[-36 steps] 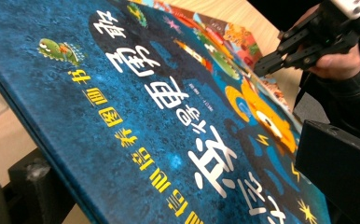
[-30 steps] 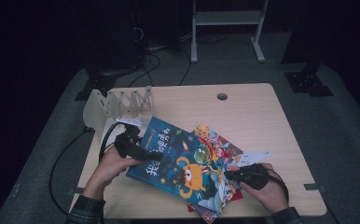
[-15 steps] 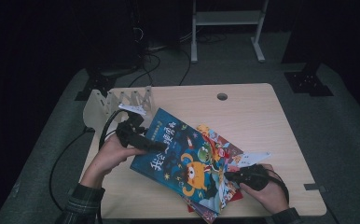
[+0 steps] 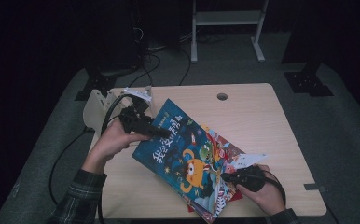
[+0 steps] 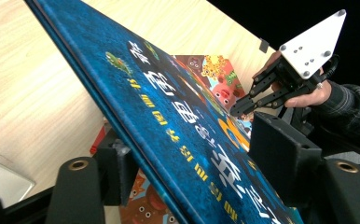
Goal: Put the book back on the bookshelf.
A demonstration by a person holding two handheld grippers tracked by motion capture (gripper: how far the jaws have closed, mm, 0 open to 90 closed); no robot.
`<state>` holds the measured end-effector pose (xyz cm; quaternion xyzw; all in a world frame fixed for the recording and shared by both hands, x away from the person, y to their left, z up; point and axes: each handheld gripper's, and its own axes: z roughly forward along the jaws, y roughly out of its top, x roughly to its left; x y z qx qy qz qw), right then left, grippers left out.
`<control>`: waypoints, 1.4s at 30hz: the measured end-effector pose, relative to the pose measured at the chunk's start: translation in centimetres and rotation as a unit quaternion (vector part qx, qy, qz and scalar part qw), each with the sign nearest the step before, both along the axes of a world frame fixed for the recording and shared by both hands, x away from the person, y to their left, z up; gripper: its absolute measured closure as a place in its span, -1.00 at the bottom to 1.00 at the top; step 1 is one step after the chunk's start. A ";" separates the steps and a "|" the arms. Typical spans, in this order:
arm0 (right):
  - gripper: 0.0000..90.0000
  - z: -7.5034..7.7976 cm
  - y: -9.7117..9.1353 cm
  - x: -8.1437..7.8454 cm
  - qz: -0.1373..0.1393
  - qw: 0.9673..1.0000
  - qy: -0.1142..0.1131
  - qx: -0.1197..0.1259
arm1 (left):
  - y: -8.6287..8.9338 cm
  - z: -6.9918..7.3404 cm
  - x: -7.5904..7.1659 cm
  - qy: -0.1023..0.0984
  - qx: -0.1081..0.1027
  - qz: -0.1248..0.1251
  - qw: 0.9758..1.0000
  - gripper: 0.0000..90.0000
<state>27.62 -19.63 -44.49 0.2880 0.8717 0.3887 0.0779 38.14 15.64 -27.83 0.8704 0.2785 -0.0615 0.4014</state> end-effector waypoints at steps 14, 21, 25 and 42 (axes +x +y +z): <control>0.98 -0.1 2.4 -0.4 0.030 1.000 -0.002 0.008 | -0.7 3.0 1.6 0.020 0.042 0.030 0.998 0.41; 0.97 -0.1 3.5 -0.3 0.031 0.999 -0.012 0.004 | -1.5 4.6 2.2 0.032 0.050 0.014 0.998 0.54; 0.96 -0.1 3.9 -0.2 0.032 0.999 -0.015 0.004 | -2.2 5.5 2.4 0.033 0.067 0.001 0.997 0.57; 0.88 -0.2 5.3 0.8 0.031 0.999 -0.019 0.011 | -4.9 8.6 2.1 0.019 0.112 -0.024 0.993 0.69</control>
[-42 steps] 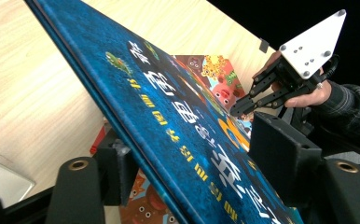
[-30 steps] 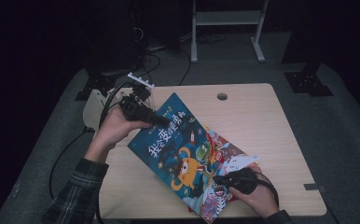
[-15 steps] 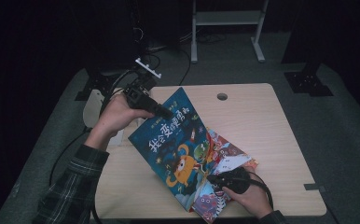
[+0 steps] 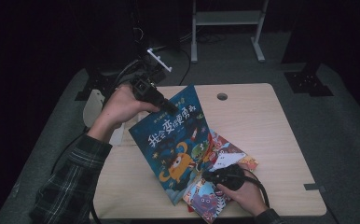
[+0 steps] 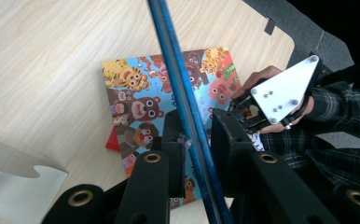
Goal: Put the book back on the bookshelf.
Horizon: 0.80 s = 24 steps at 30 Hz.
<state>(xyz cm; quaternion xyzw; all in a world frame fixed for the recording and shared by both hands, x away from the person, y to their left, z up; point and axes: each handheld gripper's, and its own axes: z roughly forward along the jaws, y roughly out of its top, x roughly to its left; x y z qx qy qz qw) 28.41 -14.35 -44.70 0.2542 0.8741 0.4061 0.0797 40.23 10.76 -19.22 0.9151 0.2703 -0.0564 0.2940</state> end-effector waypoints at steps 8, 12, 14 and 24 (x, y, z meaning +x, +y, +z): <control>0.85 0.0 0.1 0.2 -0.003 1.000 -0.004 -0.001 | -0.6 0.8 0.0 0.000 0.006 -0.002 1.000 0.78; 0.83 0.0 0.0 0.2 -0.007 1.000 -0.005 -0.002 | -1.0 1.2 0.0 -0.003 0.012 -0.013 1.000 0.80; 0.81 0.0 -0.1 0.3 -0.007 1.000 -0.006 -0.001 | -1.2 1.4 0.0 -0.004 0.014 -0.016 1.000 0.82; 0.64 -0.1 -0.3 0.3 -0.012 1.000 -0.011 -0.003 | -1.7 2.0 -0.5 -0.023 0.030 -0.029 0.999 0.84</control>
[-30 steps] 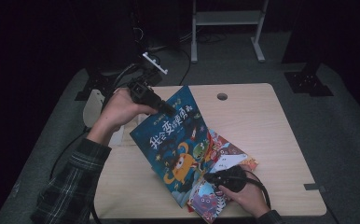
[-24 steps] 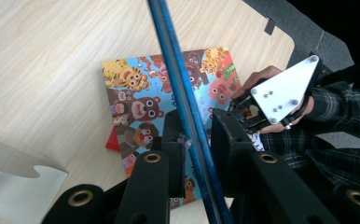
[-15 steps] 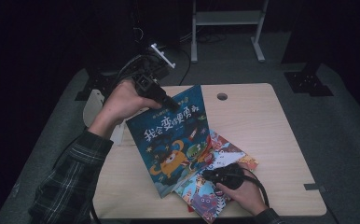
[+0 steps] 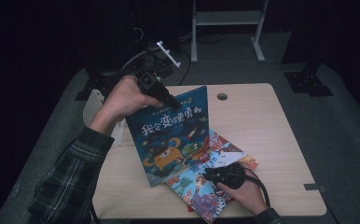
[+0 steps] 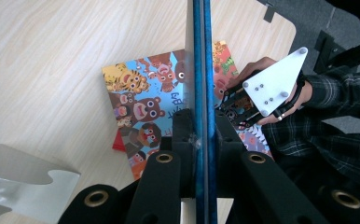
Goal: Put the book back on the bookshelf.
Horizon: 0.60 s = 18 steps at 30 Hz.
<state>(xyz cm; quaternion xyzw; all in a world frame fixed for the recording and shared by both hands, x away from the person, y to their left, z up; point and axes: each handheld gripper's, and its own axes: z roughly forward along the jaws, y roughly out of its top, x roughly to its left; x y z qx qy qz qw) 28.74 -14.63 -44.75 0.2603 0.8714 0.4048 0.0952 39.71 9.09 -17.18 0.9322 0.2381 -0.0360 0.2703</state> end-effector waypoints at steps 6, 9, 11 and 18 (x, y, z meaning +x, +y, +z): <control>0.33 -0.1 -0.3 0.2 -0.011 1.000 -0.001 0.003 | 0.1 0.3 -0.2 -0.012 0.008 0.005 1.000 0.84; 0.24 -0.1 -0.5 0.3 -0.017 1.000 -0.001 0.006 | 0.3 0.4 -0.2 -0.018 0.013 0.008 1.000 0.84; 0.14 0.2 -1.1 0.6 -0.024 1.000 -0.005 0.012 | 0.5 0.6 -0.2 -0.022 0.012 0.013 1.000 0.84; -0.04 0.9 -3.2 1.6 -0.057 0.998 -0.012 0.034 | 1.2 0.9 0.0 -0.025 0.003 0.014 1.000 0.84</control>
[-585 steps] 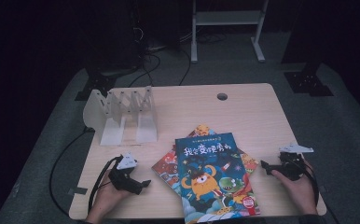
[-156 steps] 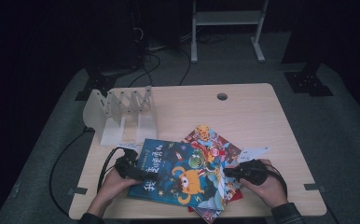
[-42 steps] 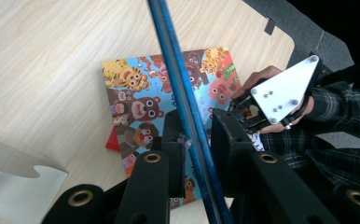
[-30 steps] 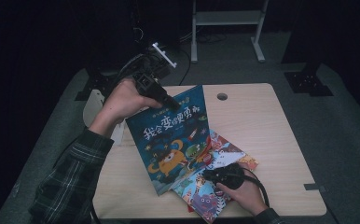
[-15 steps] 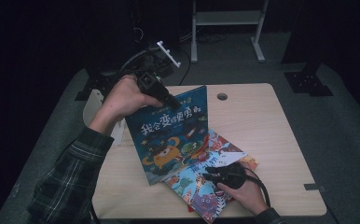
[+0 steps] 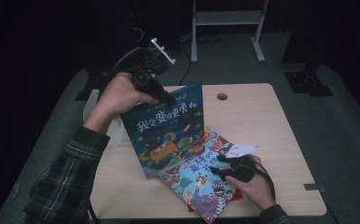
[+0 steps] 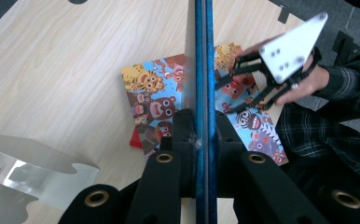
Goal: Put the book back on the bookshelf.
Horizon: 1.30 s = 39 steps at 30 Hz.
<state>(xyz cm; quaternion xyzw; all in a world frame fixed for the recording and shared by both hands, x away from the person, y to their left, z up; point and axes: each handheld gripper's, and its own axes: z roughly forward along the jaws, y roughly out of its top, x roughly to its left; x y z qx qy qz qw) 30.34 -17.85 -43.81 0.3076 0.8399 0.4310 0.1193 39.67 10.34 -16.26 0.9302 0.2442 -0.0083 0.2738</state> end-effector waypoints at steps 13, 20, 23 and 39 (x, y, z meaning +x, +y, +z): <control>-0.24 0.0 -5.3 2.8 -0.085 0.996 -0.012 0.009 | 2.3 0.6 0.2 0.000 -0.011 0.023 1.000 0.84; -0.38 -0.5 -7.7 3.9 -0.128 0.992 -0.008 0.009 | 4.2 1.1 -0.1 -0.003 -0.015 0.038 0.999 0.84; -0.43 -0.7 -9.0 4.4 -0.150 0.989 -0.009 0.005 | 5.1 1.3 -0.3 -0.007 -0.016 0.047 0.999 0.84; -0.53 -2.6 -14.0 6.3 -0.267 0.963 -0.002 -0.039 | 11.2 1.6 -1.0 -0.008 -0.028 0.105 0.994 0.84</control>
